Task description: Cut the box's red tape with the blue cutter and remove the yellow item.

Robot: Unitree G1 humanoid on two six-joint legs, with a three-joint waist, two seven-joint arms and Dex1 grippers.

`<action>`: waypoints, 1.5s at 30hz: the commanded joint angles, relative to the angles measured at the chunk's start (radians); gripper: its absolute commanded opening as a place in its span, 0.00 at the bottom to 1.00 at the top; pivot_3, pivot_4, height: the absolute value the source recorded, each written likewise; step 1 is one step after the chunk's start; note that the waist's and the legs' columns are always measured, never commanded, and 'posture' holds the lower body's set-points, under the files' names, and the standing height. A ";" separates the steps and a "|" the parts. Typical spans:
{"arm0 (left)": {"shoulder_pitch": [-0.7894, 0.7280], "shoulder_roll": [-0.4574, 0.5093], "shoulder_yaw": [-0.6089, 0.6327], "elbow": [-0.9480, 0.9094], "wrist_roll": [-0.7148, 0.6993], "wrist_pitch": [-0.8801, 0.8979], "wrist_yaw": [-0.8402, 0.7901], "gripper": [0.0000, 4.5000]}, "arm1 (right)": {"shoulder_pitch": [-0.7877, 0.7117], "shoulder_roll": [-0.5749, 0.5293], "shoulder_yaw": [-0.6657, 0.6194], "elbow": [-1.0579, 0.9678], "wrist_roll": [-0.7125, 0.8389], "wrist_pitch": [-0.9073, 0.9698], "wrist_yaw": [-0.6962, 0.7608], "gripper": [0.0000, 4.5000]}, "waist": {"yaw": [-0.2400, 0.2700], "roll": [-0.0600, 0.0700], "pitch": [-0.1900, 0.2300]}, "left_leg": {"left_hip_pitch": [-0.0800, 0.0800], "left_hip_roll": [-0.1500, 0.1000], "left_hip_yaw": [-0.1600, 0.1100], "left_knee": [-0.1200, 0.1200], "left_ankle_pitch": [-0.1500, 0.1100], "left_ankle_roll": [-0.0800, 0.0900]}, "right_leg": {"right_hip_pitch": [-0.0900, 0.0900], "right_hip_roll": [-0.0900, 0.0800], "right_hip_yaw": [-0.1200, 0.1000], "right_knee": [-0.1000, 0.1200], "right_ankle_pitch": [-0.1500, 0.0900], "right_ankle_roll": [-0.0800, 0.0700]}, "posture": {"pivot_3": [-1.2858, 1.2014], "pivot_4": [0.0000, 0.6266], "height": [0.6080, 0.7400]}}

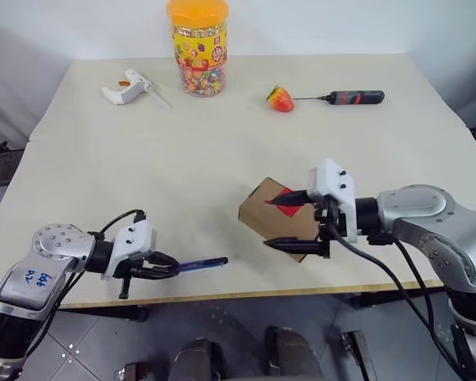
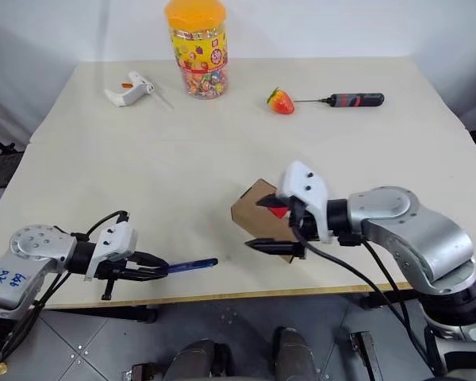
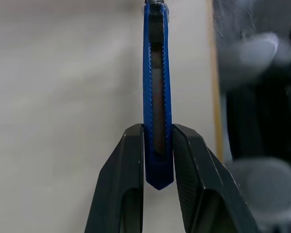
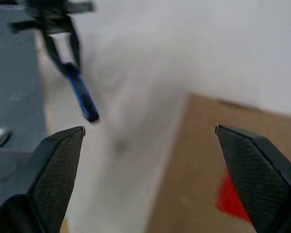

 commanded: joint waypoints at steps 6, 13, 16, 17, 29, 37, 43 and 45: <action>-0.021 -0.011 -0.056 0.016 0.111 -0.117 0.041 0.19 | -0.139 0.054 0.321 -0.032 -0.149 -0.004 0.007 0.56 | 0.005 0.000 0.000 | 0.000 -0.001 0.000 0.001 0.000 0.000 | 0.000 -0.001 0.000 0.001 0.000 0.000 | 0.52 0.24 1.00; 0.028 -0.009 -0.047 -0.068 0.112 -0.112 0.078 0.19 | -0.162 0.123 0.491 0.058 -0.277 -0.053 0.004 0.00 | 0.008 -0.001 0.000 | 0.000 -0.001 0.000 0.002 0.000 0.001 | 0.000 -0.001 0.000 0.002 0.000 0.000 | 0.52 0.24 1.00; 0.047 -0.008 -0.045 -0.101 0.102 -0.087 0.086 0.19 | -0.167 0.141 0.534 0.110 -0.334 -0.098 0.021 0.00 | 0.008 -0.001 0.000 | 0.000 -0.001 0.000 0.002 0.000 0.001 | 0.000 -0.001 0.000 0.002 0.000 0.000 | 0.52 0.24 1.00; 0.052 -0.007 -0.045 -0.109 0.100 -0.081 0.087 0.19 | -0.172 0.150 0.554 0.141 -0.360 -0.123 0.030 0.00 | 0.007 -0.001 0.000 | 0.000 -0.001 0.000 0.002 0.000 0.000 | 0.000 -0.001 0.000 0.002 0.000 0.000 | 0.52 0.24 1.00; 0.076 -0.007 -0.031 -0.169 0.086 -0.016 0.100 0.19 | -0.153 0.218 0.596 0.239 -0.463 -0.198 0.098 0.00 | 0.006 -0.001 0.000 | 0.000 -0.001 0.000 0.002 0.000 0.000 | 0.000 0.000 0.000 0.002 0.000 0.000 | 0.52 0.24 1.00; 0.081 -0.007 -0.028 -0.178 0.084 -0.008 0.100 0.19 | -0.160 0.375 0.606 0.336 -0.507 -0.206 0.059 0.00 | 0.005 -0.001 0.000 | 0.001 0.000 0.001 0.002 0.000 0.000 | 0.000 0.000 0.000 0.003 0.000 0.000 | 0.52 0.24 1.00; 0.077 -0.008 -0.027 -0.171 0.086 -0.008 0.100 0.19 | -0.164 0.428 0.598 0.360 -0.524 -0.210 0.059 0.00 | 0.004 -0.001 0.000 | 0.001 -0.001 0.001 0.002 0.000 0.000 | 0.000 0.001 0.000 0.003 0.000 0.000 | 0.52 0.24 1.00; 0.074 -0.011 -0.024 -0.158 0.089 -0.014 0.104 0.19 | -0.168 0.420 0.563 0.334 -0.504 -0.181 0.063 0.00 | 0.004 -0.001 0.000 | 0.001 0.000 0.001 0.002 0.000 0.000 | 0.000 0.001 0.000 0.003 0.000 0.000 | 0.52 0.24 1.00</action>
